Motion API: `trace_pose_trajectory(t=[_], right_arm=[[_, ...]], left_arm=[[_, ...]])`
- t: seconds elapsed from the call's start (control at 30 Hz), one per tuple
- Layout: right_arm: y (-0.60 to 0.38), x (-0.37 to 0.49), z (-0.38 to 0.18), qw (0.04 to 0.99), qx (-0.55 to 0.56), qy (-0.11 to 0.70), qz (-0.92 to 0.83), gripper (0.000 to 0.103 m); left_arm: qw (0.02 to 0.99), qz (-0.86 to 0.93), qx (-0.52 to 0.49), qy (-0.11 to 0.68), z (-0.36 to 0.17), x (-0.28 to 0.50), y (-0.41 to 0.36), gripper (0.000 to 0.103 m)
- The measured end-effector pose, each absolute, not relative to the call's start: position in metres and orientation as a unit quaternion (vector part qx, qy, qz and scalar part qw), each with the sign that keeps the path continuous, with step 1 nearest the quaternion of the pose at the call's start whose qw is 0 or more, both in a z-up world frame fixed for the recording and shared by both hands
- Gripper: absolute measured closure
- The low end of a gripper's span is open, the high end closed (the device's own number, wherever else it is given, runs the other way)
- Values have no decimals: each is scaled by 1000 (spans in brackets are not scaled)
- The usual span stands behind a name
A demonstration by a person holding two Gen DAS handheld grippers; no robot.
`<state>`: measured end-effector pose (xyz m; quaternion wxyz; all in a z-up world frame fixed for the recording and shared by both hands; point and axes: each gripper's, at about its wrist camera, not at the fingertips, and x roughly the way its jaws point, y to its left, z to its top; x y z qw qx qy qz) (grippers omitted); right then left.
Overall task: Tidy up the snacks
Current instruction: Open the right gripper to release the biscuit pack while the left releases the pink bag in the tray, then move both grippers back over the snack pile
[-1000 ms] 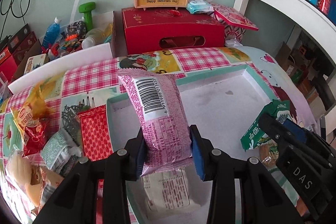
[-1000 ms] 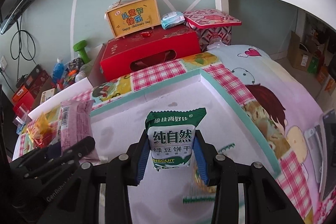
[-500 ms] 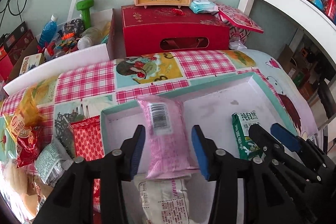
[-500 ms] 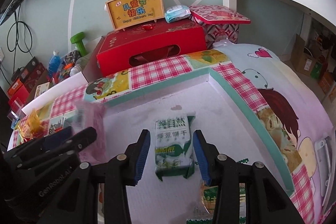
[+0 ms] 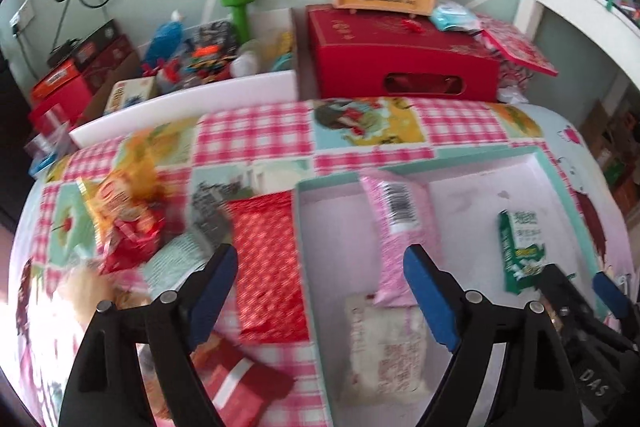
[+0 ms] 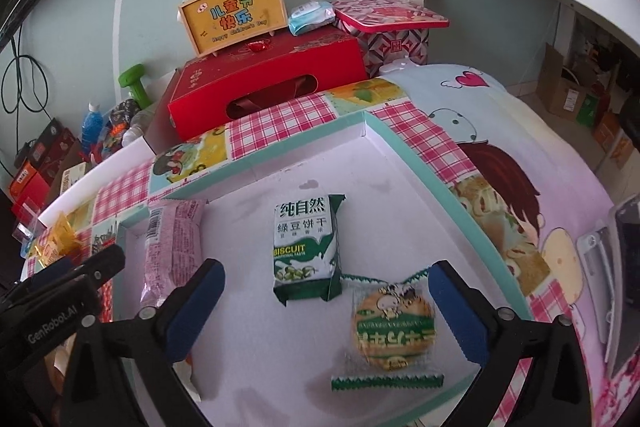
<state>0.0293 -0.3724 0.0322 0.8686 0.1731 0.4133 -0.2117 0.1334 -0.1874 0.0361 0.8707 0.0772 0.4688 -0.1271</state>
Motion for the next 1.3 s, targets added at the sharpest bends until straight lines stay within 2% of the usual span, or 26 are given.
trace_pose_trajectory(t=[0.57,1.3], right_arm=[[-309,10,51,881,152,414,-168,0],[-221,30,53,896,108,420,-98,0]], left_arm=[[880,-74,91,460,45,90,-108,18],[883,1,13,469,42,90,5,18]])
